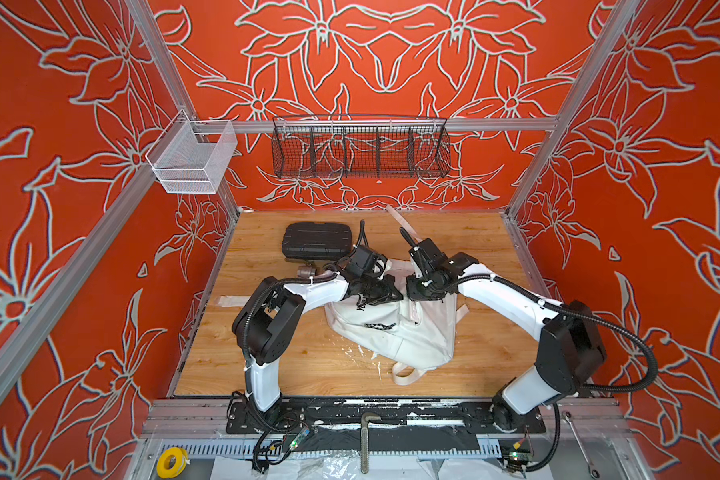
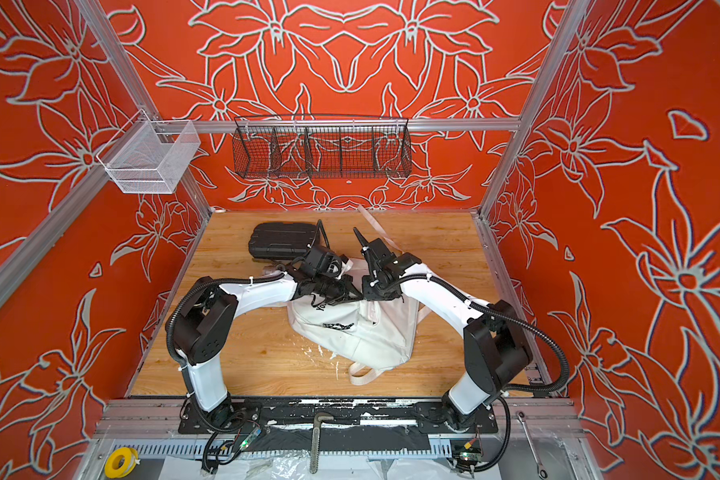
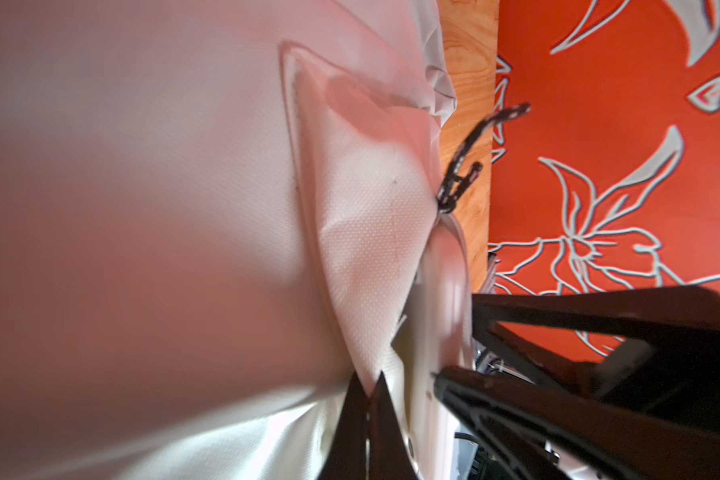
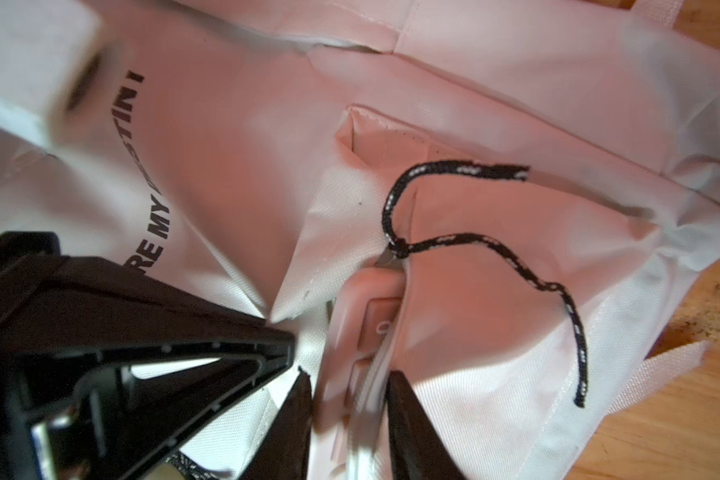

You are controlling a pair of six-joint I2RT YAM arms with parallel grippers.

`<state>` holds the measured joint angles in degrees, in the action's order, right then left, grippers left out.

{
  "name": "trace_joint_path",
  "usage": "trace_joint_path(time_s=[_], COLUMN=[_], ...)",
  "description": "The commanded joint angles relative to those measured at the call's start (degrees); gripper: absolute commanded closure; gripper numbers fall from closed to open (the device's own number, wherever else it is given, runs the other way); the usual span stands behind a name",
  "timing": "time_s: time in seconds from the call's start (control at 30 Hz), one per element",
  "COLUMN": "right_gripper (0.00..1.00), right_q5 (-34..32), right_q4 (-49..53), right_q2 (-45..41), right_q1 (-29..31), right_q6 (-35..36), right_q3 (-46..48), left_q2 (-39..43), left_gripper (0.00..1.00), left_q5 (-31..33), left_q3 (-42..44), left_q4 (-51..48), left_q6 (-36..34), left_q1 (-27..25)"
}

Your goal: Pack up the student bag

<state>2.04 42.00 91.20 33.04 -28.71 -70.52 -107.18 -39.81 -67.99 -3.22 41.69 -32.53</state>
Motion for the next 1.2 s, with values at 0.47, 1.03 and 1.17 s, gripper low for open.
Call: trace_joint_path(time_s=[0.47,1.03,1.17], right_gripper=[0.75,0.74,0.58], right_q5=[-17.1,-13.4,-13.4], right_q4=[7.8,11.0,10.3], right_q2=[7.9,15.1,15.1], right_q1=[-1.4,-5.2,-5.4], right_q6=[0.9,1.6,1.4], right_q3=[1.6,0.5,1.1], left_q2=[4.7,5.1,4.2], left_gripper=[1.0,1.0,1.0], left_q5=[-10.8,-16.3,-19.2], left_q3=[1.5,3.6,5.7], left_q4=[10.5,12.1,20.6], left_q6=[4.2,3.5,8.1], left_q1=[3.2,5.1,6.0])
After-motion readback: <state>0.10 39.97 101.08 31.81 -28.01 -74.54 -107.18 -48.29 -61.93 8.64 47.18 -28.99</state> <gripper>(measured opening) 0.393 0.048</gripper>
